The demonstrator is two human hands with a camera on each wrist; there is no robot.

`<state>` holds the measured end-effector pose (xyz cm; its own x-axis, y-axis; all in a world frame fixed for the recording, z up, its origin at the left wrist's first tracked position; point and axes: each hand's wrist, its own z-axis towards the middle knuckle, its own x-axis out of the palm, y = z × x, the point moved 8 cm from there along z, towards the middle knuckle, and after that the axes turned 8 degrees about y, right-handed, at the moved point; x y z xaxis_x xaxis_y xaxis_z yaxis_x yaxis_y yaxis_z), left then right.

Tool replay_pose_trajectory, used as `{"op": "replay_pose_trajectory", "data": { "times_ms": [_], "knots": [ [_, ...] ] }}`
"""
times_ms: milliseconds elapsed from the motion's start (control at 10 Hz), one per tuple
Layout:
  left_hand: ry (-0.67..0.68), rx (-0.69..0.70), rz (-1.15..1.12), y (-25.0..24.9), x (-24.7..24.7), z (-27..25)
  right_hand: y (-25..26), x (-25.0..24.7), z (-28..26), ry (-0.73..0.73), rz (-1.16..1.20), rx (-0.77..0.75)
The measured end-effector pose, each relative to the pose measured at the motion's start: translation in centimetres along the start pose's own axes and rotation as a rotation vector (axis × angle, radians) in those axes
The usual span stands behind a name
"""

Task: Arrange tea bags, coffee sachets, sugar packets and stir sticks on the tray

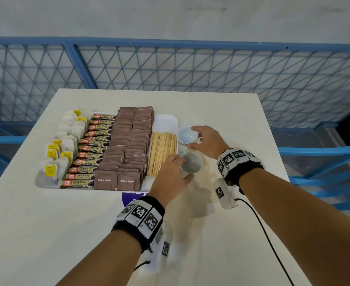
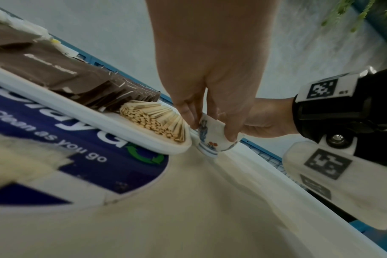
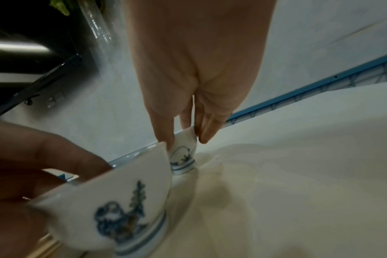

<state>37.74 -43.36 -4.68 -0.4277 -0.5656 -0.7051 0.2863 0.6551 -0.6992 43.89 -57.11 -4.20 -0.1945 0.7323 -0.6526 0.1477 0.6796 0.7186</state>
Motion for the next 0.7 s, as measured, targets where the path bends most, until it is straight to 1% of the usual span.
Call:
{"op": "replay_pose_trajectory", "data": {
  "times_ms": [100, 200, 400, 600, 700],
  "knots": [
    [-0.017, -0.009, -0.012, 0.4, -0.3, -0.2, -0.1, -0.2, -0.5, -0.037, -0.029, -0.010],
    [-0.040, -0.002, -0.031, 0.4, -0.6, -0.2, -0.5, -0.5, -0.8, -0.068, 0.000, -0.013],
    [-0.026, -0.022, -0.086, 0.5, -0.5, 0.3, -0.2, -0.7, -0.8, -0.075, 0.034, -0.010],
    [0.020, -0.017, -0.151, 0.9, -0.3, 0.3, -0.9, -0.5, -0.8, -0.047, 0.143, 0.021],
    [-0.007, -0.062, -0.148, 1.4, -1.1, -0.9, -1.9, -1.1, -1.5, -0.076, 0.165, 0.049]
  ]
}}
